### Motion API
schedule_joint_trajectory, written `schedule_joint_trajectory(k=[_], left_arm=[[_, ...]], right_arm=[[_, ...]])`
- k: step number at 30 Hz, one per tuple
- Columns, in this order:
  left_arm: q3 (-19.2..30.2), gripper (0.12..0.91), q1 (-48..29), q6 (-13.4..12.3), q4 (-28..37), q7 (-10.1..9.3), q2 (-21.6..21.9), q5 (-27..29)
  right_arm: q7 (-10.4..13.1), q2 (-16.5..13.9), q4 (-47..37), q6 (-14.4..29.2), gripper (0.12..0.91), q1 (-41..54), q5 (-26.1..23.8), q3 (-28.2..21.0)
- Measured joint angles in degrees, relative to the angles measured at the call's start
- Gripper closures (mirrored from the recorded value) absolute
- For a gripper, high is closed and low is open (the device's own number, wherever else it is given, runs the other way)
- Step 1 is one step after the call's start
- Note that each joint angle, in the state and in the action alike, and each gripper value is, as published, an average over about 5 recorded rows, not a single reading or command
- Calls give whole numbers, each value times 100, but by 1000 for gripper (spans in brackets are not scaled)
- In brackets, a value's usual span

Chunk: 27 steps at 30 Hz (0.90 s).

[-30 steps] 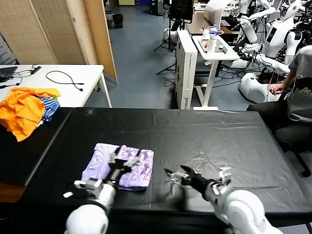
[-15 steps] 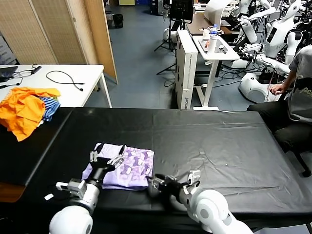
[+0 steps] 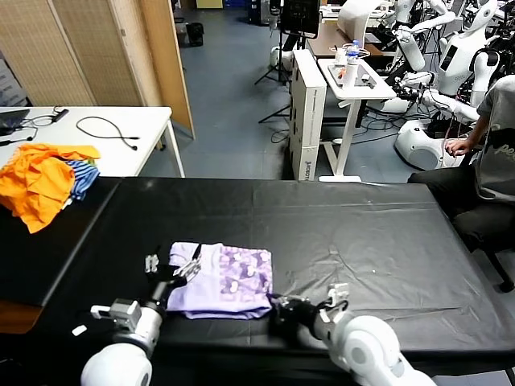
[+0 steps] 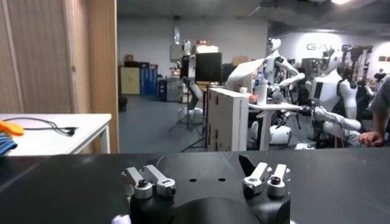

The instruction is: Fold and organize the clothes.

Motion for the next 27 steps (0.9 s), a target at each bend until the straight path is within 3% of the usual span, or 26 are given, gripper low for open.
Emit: schedule_joint_trajectory(k=[4,8,13,16,21,27], left_arm=[[48,123,-22,263,-48,-335,25,-395],[75,123,18,471,-185,-679,121,-789],[103,123,132,348,-237,-858,318,-984],[142,123,200,174,-212,-969,444,-1076],[128,123,374,132,-285,-1080,635,-1178],[57,123,762,153,-465,-1087,770,-1082]], right_arm=[[68,-133,118,-21,819,-51,32,219],[105,-250,277,-22,592,-172,-18,422],[59,-382,565,-23,273,-452,-167,759],[-104,-402,765,-24,151,-674,-430,1016],[-383,-394,1123,48,119,-1246,-1013,1542],[-666,-461,1490,1000,118,-2155,-1757,2142]])
